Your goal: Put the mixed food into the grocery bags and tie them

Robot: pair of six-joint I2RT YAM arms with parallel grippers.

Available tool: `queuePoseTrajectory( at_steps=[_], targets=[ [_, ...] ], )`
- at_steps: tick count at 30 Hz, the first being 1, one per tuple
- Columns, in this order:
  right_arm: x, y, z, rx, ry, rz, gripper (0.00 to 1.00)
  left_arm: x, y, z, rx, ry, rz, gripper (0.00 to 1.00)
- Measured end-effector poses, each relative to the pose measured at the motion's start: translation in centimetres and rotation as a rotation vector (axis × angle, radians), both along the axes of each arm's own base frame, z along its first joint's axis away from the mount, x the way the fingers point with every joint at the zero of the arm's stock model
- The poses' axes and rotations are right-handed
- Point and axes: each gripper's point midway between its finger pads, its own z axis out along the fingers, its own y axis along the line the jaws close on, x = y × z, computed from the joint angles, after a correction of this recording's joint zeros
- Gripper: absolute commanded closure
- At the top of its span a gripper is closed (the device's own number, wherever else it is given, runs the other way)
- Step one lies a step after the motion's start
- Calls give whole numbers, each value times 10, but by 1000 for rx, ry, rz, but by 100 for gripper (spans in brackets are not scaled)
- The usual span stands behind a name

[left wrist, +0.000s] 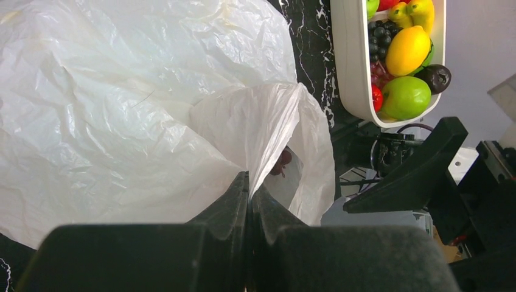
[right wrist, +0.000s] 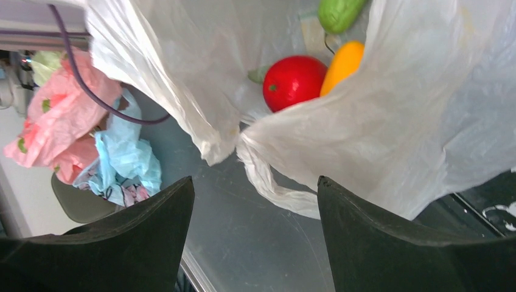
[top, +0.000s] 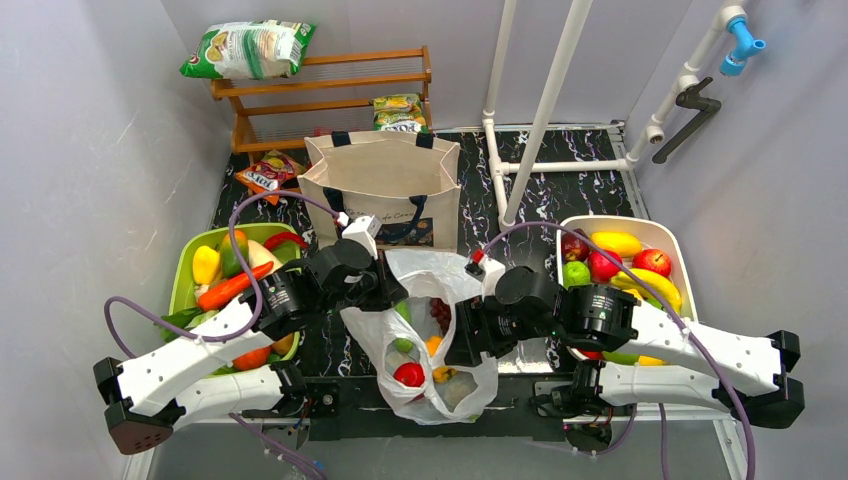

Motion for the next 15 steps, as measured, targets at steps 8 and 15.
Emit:
queuePoseTrajectory(
  at_steps=[8,15],
  targets=[
    [-17,7,-11,-79,-34,69,23,16,2,5,2,-10,54,100],
    [-31,15,-28,-113,-95,205,22,39,8,6,-12,6,126,100]
  ],
)
